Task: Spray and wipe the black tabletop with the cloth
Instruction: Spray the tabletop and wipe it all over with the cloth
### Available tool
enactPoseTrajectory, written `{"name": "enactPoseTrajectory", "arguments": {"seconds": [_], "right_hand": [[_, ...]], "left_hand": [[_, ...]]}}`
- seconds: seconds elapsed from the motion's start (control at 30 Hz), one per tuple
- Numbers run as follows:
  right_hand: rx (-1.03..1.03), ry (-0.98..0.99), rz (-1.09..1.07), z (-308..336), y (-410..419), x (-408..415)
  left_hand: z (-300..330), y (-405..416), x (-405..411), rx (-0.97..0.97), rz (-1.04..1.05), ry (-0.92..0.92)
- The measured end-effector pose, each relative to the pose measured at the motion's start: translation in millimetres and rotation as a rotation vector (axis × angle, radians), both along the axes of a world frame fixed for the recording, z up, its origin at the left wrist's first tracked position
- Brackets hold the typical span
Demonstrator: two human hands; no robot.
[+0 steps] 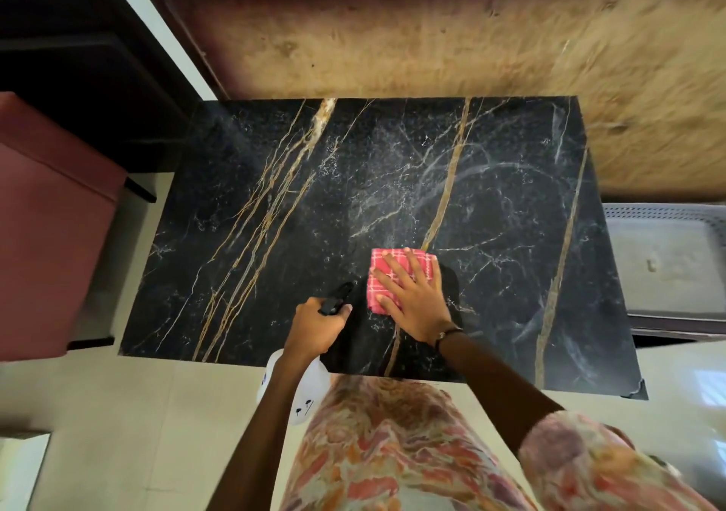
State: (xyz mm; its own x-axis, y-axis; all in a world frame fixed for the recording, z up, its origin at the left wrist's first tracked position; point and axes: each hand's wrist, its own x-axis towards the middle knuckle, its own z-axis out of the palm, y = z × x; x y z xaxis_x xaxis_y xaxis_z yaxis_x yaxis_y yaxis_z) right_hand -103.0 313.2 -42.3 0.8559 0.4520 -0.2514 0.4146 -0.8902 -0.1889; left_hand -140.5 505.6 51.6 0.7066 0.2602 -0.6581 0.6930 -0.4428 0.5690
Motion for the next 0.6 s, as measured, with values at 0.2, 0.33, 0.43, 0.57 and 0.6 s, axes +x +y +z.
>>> {"name": "enactPoseTrajectory", "arguments": {"seconds": [0.2,0.33,0.43,0.57,0.6], "right_hand": [[0.039,-0.039,0.344,-12,-2,-23],[0.024,-0.078,0.313,-13,-56,-6],[-0.037,-0.042,0.194,-6,-56,31],[-0.020,0.001,-0.013,-4,3,72],[-0.016,0.000,-0.020,-5,21,76]], "left_hand": [[-3,6,16,0.003,-0.009,0.008],[-8,12,31,-0.001,-0.004,0.026],[-10,14,44,-0.006,-0.036,0.013],[-13,19,62,-0.021,-0.071,0.010],[-14,20,66,-0.020,-0.082,0.008]]}}
